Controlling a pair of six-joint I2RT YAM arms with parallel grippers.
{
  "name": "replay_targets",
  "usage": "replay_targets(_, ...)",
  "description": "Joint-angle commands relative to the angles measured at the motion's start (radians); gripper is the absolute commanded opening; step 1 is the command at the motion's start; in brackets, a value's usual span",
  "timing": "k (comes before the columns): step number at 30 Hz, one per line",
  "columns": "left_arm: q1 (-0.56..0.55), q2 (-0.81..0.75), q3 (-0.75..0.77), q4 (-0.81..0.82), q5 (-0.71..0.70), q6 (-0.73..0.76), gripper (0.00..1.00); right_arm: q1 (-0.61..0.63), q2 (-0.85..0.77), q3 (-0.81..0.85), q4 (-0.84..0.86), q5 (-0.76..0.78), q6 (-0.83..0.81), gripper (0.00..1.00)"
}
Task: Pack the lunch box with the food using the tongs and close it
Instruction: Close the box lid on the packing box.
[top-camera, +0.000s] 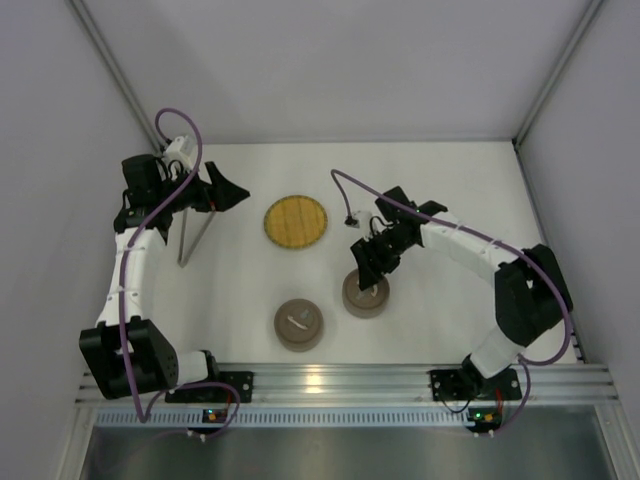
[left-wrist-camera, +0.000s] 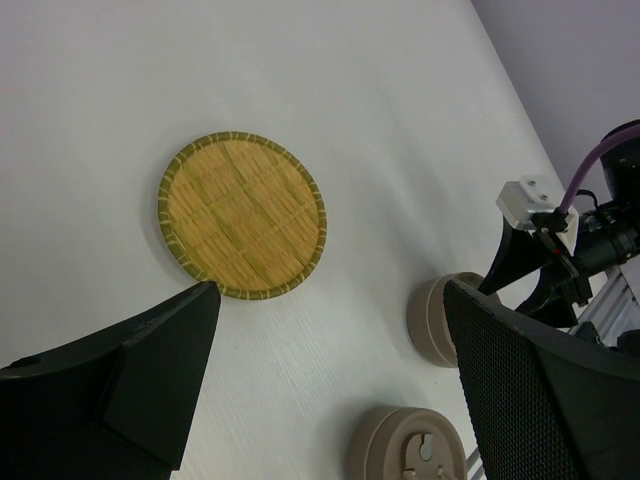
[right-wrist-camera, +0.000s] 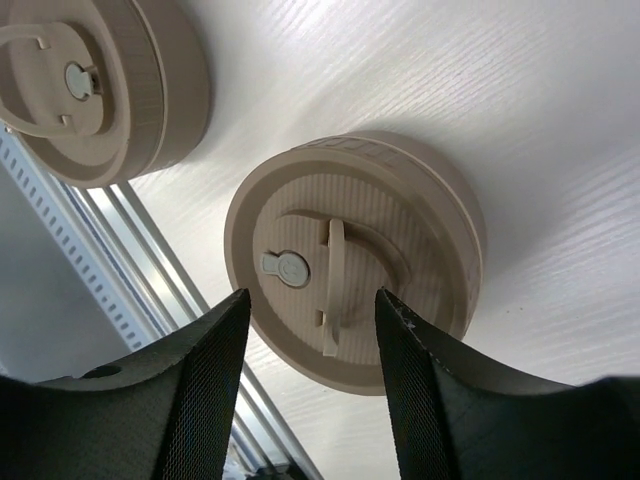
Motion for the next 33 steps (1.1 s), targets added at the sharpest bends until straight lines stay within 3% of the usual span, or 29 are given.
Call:
replay_targets(1,0.006,-0.034,-0.002,0.064,0.025,-0.002,0.98,-0.022,-0.069,0.019,0.09,0.009,-0.029,0.52)
replay_targets(8,0.005,-0.037,0.0,0.064,0.016,0.004,0.98,-0.057,-0.117,0.065,0.107,0.02,-0.052,0.48)
replay_targets(13,0.006,-0.037,0.0,0.064,0.017,0.005,0.99,-0.066,-0.13,0.112,0.027,-0.207,-0.105,0.21)
replay_targets(16,0.006,-0.034,0.0,0.061,0.03,0.014,0.99,-0.059,-0.138,0.073,0.021,-0.276,-0.117,0.14)
replay_targets(20,0.005,-0.012,0.023,0.003,0.053,0.06,0.98,-0.057,-0.059,0.044,-0.071,-0.309,-0.192,0.09)
replay_targets(27,0.005,0.014,0.063,-0.137,0.099,0.191,0.98,-0.057,0.041,0.013,-0.057,-0.295,-0.249,0.06)
replay_targets(30,-0.001,0.041,0.101,-0.223,0.152,0.307,0.95,-0.066,0.08,0.004,-0.044,-0.293,-0.259,0.05)
replay_targets(33,-0.029,0.087,0.152,-0.454,0.186,0.618,0.89,-0.106,0.12,-0.004,-0.034,-0.322,-0.269,0.05)
